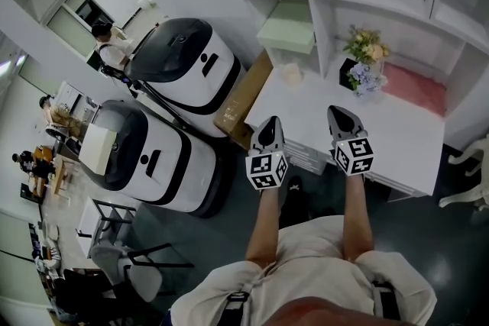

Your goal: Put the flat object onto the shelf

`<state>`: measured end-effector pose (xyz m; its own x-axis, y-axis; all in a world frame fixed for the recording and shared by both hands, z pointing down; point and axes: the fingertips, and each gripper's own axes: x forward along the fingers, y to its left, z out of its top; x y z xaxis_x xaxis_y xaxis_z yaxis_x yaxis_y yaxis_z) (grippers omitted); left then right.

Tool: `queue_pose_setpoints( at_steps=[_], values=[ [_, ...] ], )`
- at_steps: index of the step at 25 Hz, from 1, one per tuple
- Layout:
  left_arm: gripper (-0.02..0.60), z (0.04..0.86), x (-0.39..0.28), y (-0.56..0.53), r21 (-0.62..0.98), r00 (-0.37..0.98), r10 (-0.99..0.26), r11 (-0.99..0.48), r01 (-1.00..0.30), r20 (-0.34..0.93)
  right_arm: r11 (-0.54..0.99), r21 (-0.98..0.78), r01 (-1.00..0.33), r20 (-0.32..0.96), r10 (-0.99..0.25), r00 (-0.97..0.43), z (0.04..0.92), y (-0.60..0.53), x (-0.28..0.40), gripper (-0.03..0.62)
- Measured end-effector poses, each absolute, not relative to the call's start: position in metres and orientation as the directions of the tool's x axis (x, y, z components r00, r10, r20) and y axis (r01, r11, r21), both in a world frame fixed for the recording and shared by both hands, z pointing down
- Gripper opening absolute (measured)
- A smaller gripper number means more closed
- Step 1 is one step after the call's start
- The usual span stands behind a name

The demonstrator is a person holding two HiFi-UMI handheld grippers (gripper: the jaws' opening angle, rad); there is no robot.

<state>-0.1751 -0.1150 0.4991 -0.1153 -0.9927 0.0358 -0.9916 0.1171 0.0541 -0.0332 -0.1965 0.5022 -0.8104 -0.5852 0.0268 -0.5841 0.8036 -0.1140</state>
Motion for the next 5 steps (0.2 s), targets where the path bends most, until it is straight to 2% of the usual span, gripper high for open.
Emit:
queue_pose_setpoints(
  at_steps=[5],
  values=[
    [0.012,0.4963,-0.1859,-0.1152,0.059,-0.130,-0.991,0.132,-0.990,0.033,0.804,-0.110,-0.584,0.033,-0.585,-0.811,0.5015,-0.2008,-0.0413,0.069]
  ],
)
